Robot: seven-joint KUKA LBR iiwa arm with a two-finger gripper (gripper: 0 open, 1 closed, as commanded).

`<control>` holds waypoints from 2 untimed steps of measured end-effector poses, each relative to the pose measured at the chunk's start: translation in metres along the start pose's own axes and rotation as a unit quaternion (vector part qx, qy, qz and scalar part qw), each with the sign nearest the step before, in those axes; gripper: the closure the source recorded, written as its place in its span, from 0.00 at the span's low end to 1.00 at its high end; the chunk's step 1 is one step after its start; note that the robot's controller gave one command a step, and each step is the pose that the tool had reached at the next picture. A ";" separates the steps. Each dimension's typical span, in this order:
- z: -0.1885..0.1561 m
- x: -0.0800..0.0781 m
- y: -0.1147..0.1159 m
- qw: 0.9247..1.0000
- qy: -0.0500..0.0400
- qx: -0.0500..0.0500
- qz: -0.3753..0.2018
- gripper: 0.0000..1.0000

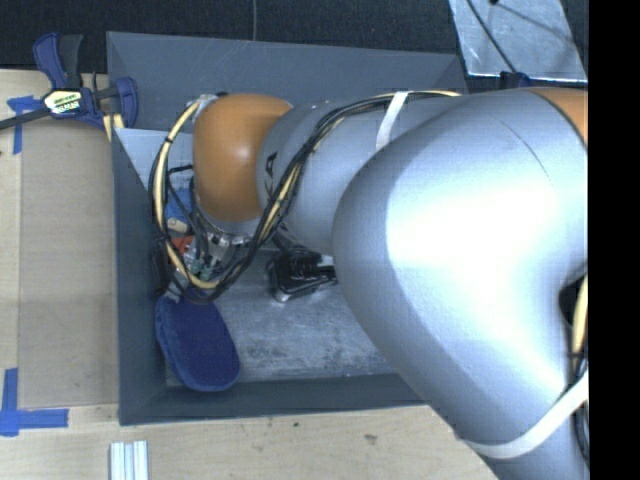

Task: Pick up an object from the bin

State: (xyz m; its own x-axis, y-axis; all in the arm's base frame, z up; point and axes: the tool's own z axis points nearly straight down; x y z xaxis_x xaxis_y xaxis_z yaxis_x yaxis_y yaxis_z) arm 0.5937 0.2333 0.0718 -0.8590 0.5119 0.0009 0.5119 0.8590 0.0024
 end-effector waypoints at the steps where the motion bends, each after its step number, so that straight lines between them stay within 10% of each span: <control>1: 0.000 0.055 -0.023 0.999 -0.003 0.000 0.032 0.00; 2: 0.000 0.054 -0.022 0.999 -0.003 -0.001 0.033 1.00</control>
Offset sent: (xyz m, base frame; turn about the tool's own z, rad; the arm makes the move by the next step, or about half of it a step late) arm -0.0605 0.0096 -0.0018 0.0653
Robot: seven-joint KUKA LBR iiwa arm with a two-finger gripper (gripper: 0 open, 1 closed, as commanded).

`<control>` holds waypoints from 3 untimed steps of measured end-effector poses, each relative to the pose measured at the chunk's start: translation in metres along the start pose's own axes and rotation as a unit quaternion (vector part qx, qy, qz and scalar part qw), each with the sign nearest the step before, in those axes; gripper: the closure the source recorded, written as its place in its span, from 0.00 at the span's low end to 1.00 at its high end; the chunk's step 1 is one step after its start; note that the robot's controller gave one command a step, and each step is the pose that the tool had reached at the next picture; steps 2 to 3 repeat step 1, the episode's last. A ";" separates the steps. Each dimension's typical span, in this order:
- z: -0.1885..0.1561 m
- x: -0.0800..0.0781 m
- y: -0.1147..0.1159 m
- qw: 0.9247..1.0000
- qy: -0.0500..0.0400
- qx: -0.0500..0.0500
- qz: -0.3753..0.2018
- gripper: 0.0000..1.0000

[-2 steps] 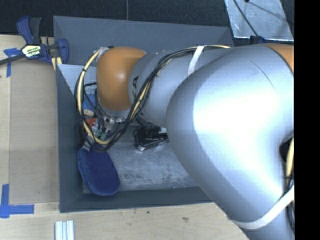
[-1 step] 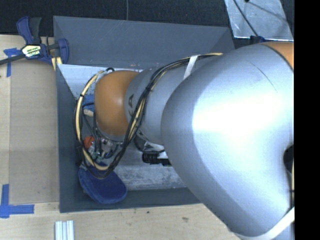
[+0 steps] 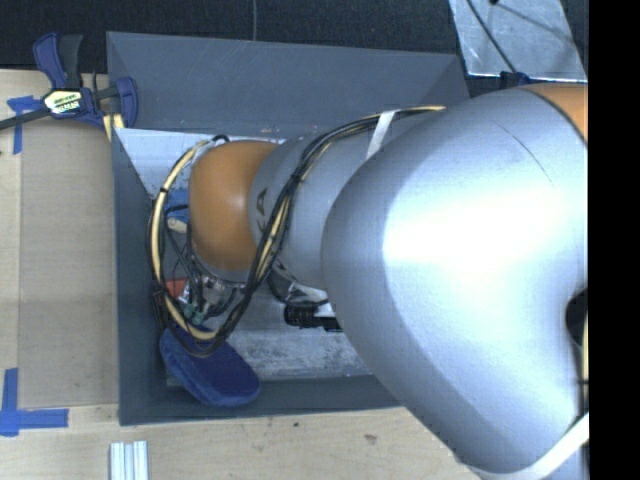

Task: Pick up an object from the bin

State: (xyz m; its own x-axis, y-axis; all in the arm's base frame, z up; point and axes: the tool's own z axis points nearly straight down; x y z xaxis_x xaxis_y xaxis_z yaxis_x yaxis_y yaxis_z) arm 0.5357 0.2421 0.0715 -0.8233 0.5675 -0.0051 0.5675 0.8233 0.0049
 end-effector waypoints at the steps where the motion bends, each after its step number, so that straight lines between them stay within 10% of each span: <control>1: -0.115 -0.003 0.002 1.000 0.000 -0.001 -0.001 1.00; 3: -0.115 -0.003 0.002 1.000 0.000 -0.001 -0.001 1.00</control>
Offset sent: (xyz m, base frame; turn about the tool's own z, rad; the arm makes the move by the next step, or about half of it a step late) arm -0.0001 -0.0001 0.1099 0.0000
